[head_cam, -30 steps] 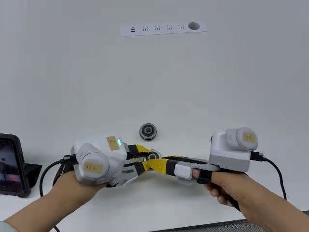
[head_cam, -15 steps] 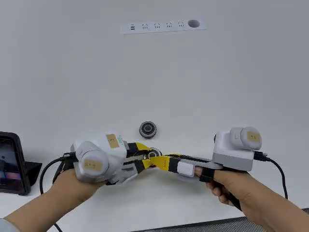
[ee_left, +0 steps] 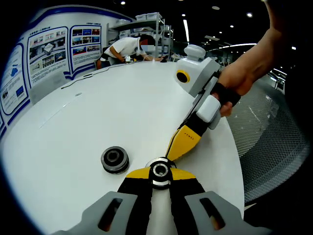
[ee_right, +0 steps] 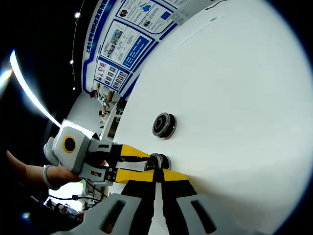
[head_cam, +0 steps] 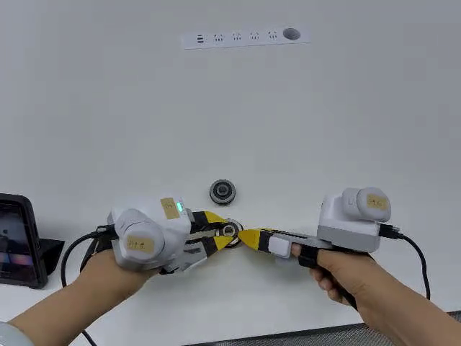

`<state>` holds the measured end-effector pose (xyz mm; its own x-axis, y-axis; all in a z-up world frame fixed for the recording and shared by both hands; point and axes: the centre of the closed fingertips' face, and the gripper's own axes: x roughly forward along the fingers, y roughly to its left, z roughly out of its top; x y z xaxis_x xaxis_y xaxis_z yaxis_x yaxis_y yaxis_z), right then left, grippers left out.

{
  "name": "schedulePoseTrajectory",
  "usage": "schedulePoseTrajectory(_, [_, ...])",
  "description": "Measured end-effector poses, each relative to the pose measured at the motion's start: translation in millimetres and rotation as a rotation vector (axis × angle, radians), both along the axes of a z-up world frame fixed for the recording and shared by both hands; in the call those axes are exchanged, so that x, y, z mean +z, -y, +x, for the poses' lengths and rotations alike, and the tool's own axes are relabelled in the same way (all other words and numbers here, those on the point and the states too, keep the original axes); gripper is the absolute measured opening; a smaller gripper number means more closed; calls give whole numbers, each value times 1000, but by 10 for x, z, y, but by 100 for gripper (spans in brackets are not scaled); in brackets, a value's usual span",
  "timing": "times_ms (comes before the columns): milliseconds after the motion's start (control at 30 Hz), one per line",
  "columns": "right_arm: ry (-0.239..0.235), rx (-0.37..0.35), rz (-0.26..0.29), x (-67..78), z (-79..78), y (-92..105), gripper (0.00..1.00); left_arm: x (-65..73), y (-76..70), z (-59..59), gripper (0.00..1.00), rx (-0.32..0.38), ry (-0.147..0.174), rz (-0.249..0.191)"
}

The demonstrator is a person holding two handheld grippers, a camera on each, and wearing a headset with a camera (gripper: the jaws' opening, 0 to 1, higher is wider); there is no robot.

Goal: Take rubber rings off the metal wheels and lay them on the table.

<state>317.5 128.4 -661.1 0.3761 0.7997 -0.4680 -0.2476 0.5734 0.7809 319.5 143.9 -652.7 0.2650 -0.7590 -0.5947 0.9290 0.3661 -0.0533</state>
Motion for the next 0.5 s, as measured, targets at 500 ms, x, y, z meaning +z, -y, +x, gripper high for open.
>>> schedulePoseTrajectory(500, [-6,-8,-3,0,13,10,2,1,-1,1,13,1,-1,-3])
